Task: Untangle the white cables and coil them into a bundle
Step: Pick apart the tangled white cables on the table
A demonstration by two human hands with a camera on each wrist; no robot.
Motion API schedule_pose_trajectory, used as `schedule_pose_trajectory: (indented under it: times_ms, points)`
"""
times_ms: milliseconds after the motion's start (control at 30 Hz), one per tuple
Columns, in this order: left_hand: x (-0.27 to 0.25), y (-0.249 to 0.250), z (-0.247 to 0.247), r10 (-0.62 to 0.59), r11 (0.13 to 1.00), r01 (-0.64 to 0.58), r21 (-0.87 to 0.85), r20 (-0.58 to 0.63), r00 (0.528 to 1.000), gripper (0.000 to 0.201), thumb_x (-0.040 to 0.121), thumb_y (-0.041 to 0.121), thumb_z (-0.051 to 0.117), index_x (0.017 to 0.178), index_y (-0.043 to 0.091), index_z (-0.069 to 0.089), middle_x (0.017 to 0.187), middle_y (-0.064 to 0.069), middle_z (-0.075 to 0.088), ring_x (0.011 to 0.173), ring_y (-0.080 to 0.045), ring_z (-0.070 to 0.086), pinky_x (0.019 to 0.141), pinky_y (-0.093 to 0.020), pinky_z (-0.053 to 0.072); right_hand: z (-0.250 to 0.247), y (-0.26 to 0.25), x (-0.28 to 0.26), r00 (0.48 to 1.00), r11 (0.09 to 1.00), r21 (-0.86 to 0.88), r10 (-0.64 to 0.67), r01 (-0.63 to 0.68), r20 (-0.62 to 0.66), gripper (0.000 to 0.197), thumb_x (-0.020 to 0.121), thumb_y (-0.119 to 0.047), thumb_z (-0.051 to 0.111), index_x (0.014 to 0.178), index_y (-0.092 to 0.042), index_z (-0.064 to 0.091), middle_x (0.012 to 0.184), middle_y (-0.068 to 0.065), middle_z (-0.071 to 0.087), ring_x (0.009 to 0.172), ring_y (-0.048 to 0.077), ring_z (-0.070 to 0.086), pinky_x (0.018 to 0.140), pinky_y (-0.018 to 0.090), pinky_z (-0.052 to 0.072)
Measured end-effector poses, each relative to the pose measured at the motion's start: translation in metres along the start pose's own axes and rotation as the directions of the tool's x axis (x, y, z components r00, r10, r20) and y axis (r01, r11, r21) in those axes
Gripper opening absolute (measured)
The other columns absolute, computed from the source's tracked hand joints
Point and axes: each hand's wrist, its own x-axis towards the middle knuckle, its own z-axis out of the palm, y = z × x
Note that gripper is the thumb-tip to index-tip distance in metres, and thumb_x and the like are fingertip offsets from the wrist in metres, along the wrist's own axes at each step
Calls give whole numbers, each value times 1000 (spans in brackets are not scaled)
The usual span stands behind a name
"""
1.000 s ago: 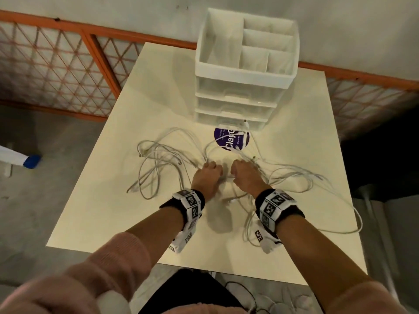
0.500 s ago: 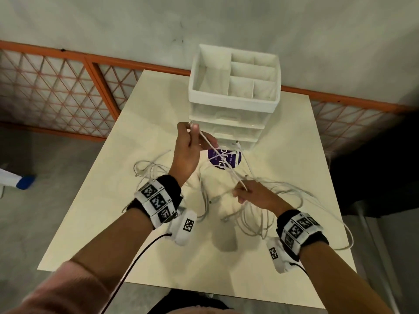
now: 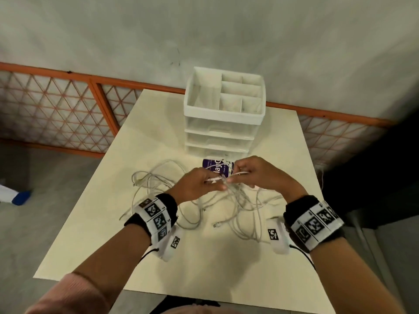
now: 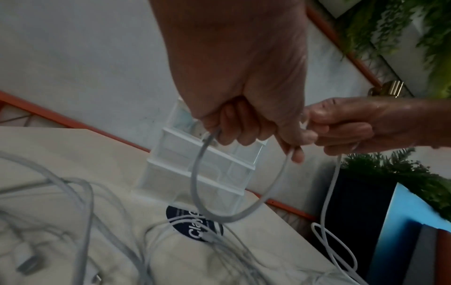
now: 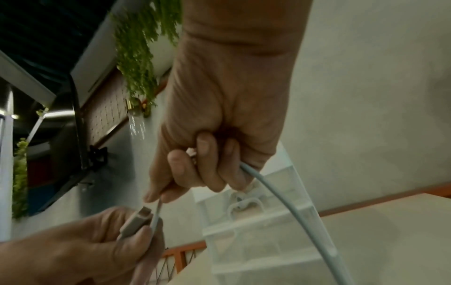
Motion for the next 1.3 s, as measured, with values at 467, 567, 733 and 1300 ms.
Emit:
schedule_pose_trajectory:
  times_ms: [467, 567, 733, 1300]
  points:
    - [-32, -40, -80, -340, 834, 535, 139, -634, 695, 25, 88, 32, 61, 100, 10, 65, 99, -15, 67, 98, -35, 61, 77, -38, 46, -33, 89, -27, 964, 962, -183, 165, -204, -210, 22, 95, -14, 52, 73, -19, 55, 57, -2, 57, 53, -2, 51, 67, 25, 38]
    - [-30, -30, -58, -249, 891, 419, 173, -585, 772, 51, 80, 39, 69, 123, 16, 53, 83, -9, 67, 84, -27, 62, 77, -36, 48, -28, 51, -21, 988, 979, -188, 54, -81, -148, 12, 92, -15, 58, 83, -12, 65, 53, -1, 53, 45, 1, 47, 56, 19, 38]
    - [-13, 18, -13, 43, 995, -27, 93, -173, 984, 31, 80, 37, 69, 107, 22, 66, 66, 14, 61, 59, 5, 53, 61, -16, 40, -9, -16, -2, 989, 972, -218, -115, 92, -95, 12, 84, -19, 69, 88, -10, 74, 49, -4, 55, 43, 2, 49, 48, 11, 40]
    - [-24, 13, -61, 263, 935, -7, 355, -678, 686, 37, 93, 44, 43, 76, 14, 56, 55, -8, 55, 53, -27, 52, 50, -33, 40, 2, 97, -2, 945, 901, -390, 59, -190, -323, 17, 93, -14, 56, 90, -3, 69, 95, 15, 58, 89, 31, 59, 82, 36, 44]
